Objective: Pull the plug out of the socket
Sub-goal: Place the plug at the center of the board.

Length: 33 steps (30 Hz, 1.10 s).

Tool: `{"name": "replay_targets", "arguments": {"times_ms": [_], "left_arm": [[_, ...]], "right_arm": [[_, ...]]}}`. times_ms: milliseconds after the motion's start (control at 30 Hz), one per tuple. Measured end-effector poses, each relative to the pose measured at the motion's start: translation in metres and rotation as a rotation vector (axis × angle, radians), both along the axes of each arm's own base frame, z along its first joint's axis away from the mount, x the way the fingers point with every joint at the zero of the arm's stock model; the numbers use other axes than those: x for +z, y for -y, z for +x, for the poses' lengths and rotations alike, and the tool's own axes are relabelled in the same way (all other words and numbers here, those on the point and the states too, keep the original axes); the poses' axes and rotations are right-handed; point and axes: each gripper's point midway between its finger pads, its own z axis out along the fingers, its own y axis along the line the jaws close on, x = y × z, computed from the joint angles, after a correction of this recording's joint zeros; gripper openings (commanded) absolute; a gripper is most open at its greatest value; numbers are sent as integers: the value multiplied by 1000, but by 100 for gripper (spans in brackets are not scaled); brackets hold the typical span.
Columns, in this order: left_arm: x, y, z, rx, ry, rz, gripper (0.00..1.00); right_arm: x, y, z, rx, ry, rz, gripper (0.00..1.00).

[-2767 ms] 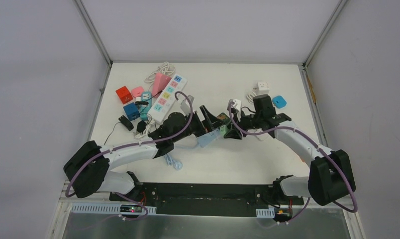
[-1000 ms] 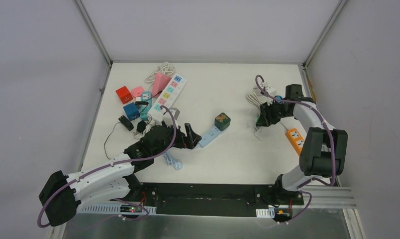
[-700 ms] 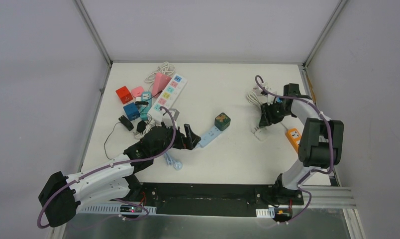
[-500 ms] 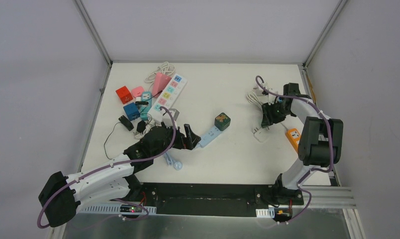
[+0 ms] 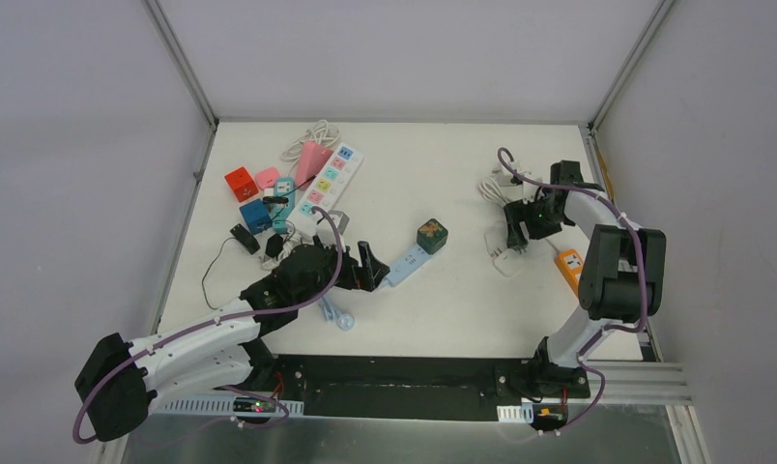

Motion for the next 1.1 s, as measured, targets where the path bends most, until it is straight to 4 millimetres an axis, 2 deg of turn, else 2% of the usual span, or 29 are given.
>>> {"name": "replay_targets", "arguments": {"times_ms": [133,367,700,933,1100], "left_arm": [[-1,1,-1,-18,10,15,99],[-4,1,-2,-37,28,41,99],[-7,-1,-1,-46,44,73,99],[-13,-2,-2,-49,35,97,99],[-16,-1,-2,-50,29,105,99]], "right_arm": [[5,0,1,6,19,-1,78],[29,-7,5,39,95,32,78],[67,-33,-1,131,215,159,78],[87,-50,-9,187,275,243,77],[94,-59,-13,213,289,295,77]]}}
